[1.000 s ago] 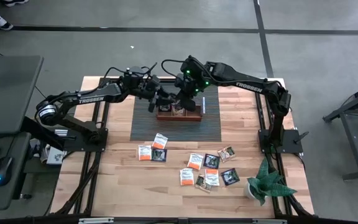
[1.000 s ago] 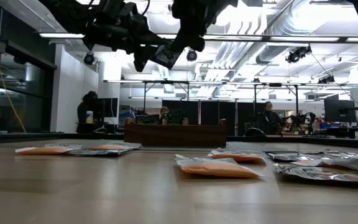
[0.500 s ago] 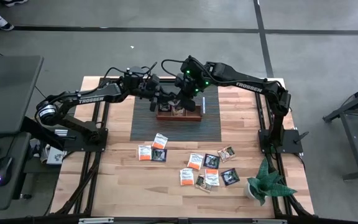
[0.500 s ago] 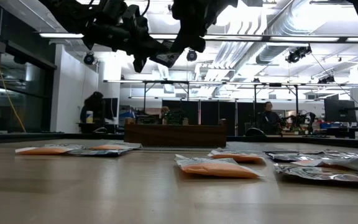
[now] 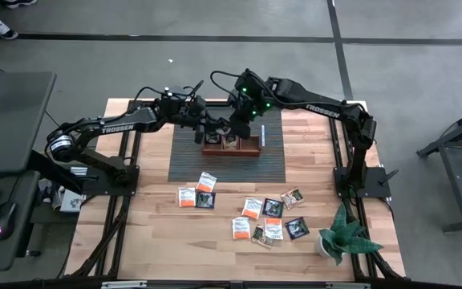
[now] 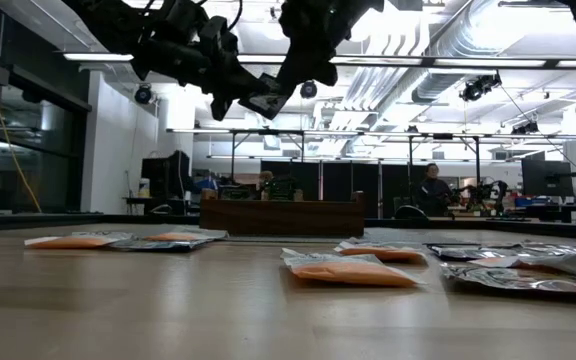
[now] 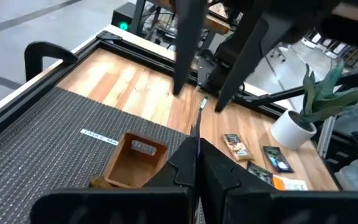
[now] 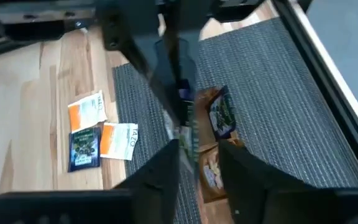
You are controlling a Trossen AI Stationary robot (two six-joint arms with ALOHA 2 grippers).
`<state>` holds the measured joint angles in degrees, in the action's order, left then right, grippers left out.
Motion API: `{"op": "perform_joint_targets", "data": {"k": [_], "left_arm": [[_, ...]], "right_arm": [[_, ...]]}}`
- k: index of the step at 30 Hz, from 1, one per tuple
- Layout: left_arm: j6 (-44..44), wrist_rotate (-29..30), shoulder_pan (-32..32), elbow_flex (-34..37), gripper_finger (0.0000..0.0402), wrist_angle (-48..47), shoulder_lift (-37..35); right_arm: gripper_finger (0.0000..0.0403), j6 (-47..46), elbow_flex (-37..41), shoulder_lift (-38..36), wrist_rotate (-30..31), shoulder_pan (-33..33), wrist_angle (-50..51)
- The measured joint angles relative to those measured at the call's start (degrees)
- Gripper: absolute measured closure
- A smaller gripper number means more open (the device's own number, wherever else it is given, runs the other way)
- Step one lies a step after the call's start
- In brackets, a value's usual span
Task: Pick & Place Tea
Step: Put the violet tea bag into the left section of the wooden organizer
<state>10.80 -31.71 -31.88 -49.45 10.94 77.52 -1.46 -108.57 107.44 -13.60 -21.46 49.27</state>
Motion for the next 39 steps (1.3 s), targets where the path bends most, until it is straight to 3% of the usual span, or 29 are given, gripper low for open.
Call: {"op": "perform_joint_targets", "data": {"k": [5, 10, 14, 24, 34, 39], "left_arm": [[-1.5, 1.8, -1.4, 1.4, 0.0401, -0.6, 0.0], [-1.1, 0.7, -5.7, 6.3, 0.0401, 2.1, 0.0], [2.4, -1.4, -8.5, 10.9, 0.0402, 11.4, 0.0], [10.4, 0.9, -9.0, 21.3, 0.0401, 26.2, 0.2], [14.6, 1.9, -8.9, 22.9, 0.0401, 37.8, 9.3], [15.5, 4.1, -8.6, 22.9, 0.0401, 39.2, 12.8]], "right_arm": [[0.0231, -0.2, 0.0, -1.4, 4.2, -0.4, 3.9], [0.0204, -0.1, 0.0, -2.8, 7.2, -0.3, 6.7], [0.0202, -0.2, 0.0, -3.5, 7.3, -0.3, 6.8], [0.0203, -1.6, 0.0, -3.7, 7.7, -0.3, 8.5], [0.0203, -3.3, 0.0, -5.3, 7.5, -0.3, 9.7], [0.0203, -3.3, 0.0, -6.6, 8.6, -0.3, 10.0]]}}
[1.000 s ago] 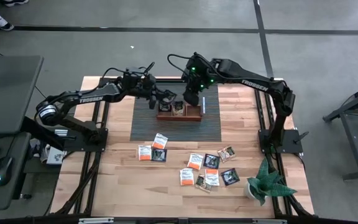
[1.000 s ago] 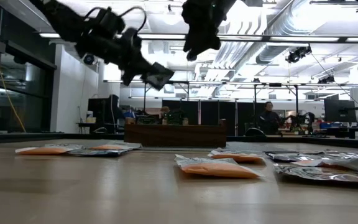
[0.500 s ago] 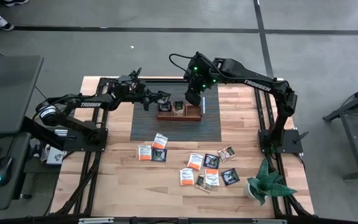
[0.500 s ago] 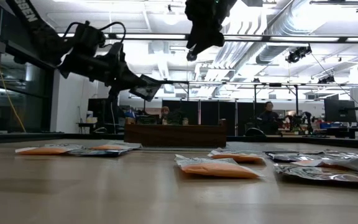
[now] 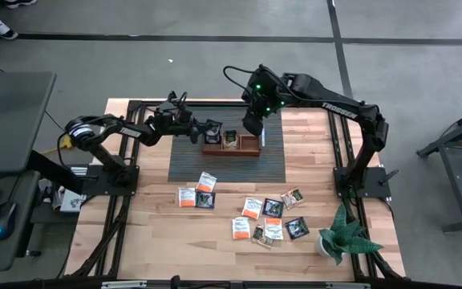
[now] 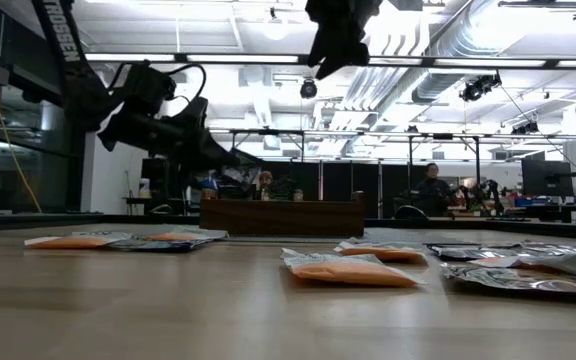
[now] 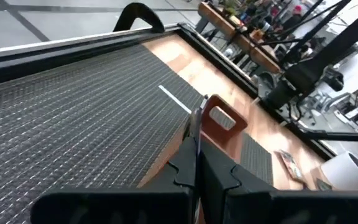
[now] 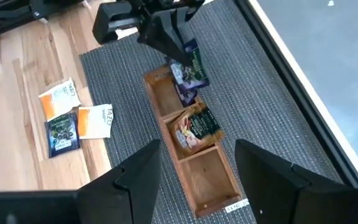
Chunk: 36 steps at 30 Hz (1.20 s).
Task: Pick & Place Tea
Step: Put the violet tea bag into the left section of the wooden organizer
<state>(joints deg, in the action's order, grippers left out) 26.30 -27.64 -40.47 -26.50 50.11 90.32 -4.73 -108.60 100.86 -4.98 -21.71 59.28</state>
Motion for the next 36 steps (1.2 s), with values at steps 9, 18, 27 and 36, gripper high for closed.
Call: {"op": "perform_joint_targets", "data": {"k": [9, 18, 27, 36], "left_arm": [[-0.5, 1.3, 1.7, 0.0, 0.0401, 1.2, 1.4], [-1.9, 7.1, 3.0, 0.0, 0.0401, -0.3, 1.5], [-2.0, 7.0, 3.0, 0.0, 0.0401, -2.8, 1.5], [-4.0, 7.1, 3.0, 0.0, 0.0363, -2.8, 1.5]], "right_arm": [[0.0203, -0.3, 0.0, -1.1, 0.8, 0.0, 0.0], [0.0203, -0.2, 0.0, -1.1, 0.8, 0.0, 0.0], [0.0203, -0.2, 0.0, -1.1, 0.8, 0.0, 0.0], [0.0202, -0.2, 0.0, -1.1, 0.8, 0.0, -0.3]]}}
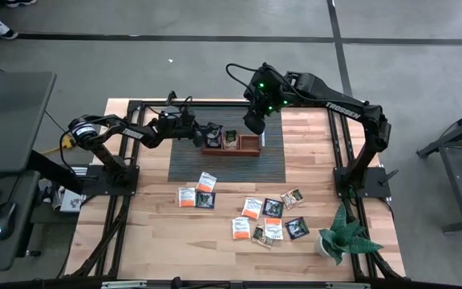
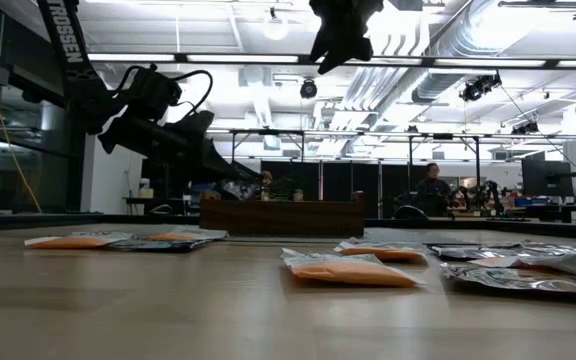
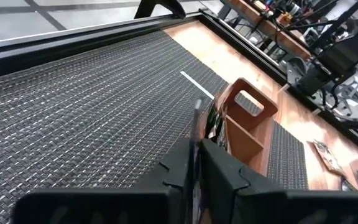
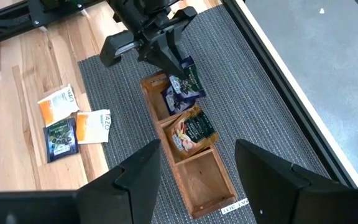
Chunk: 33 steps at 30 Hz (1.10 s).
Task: Pick & Place Tea
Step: Put the violet tea bag into the left section of the wooden organizer
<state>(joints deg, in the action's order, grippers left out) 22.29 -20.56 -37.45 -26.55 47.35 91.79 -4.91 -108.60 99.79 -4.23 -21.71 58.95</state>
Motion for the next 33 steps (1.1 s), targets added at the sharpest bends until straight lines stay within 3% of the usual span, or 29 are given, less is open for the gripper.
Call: {"op": "perform_joint_targets", "data": {"k": [11, 16, 26, 33], "left_arm": [[0.1, -0.8, 0.1, 0.0, 0.0265, 0.0, 0.0], [2.6, -3.2, 0.0, 0.0, 0.0259, 0.0, 0.0], [7.4, -13.5, 0.0, 0.0, 0.0259, -0.2, -5.8], [7.7, -16.2, 1.3, 0.0, 0.0259, -10.7, -13.7]], "right_arm": [[0.0202, -0.2, 0.0, 0.0, -0.1, 0.0, 0.0], [0.0202, -1.1, 0.2, 0.0, -0.7, 0.7, -0.3], [0.0201, -1.1, 9.0, 0.1, -3.1, 5.8, -5.3], [0.0209, -3.3, 17.2, 0.1, -7.9, 9.5, -16.6]]}}
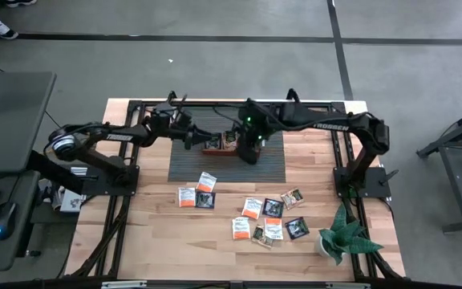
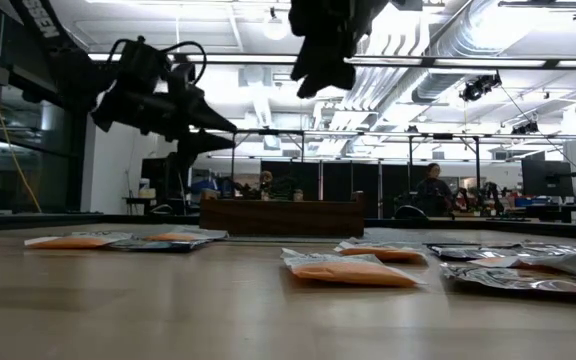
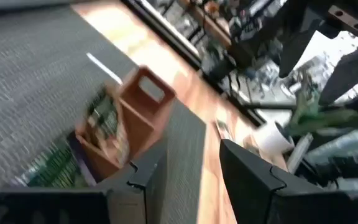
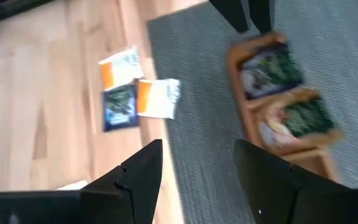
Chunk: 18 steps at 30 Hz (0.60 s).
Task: Pick & Place Tea
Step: Put the violet tea bag into the left section of the wooden organizer
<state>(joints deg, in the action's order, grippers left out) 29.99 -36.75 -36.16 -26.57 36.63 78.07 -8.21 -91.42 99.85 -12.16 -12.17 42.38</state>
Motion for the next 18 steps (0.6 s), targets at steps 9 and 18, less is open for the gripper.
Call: {"op": "perform_joint_targets", "data": {"k": [9, 18], "left_arm": [[-3.7, 6.3, 11.7, 0.0, 0.0259, -22.3, -9.3], [6.9, 22.0, 32.8, 0.0, 0.0259, -30.8, -12.0]], "right_arm": [[0.0211, -2.1, 10.0, 0.0, -1.7, 6.3, -18.7], [0.0211, -2.5, 16.8, 0.0, -1.3, 9.4, -31.3]]}}
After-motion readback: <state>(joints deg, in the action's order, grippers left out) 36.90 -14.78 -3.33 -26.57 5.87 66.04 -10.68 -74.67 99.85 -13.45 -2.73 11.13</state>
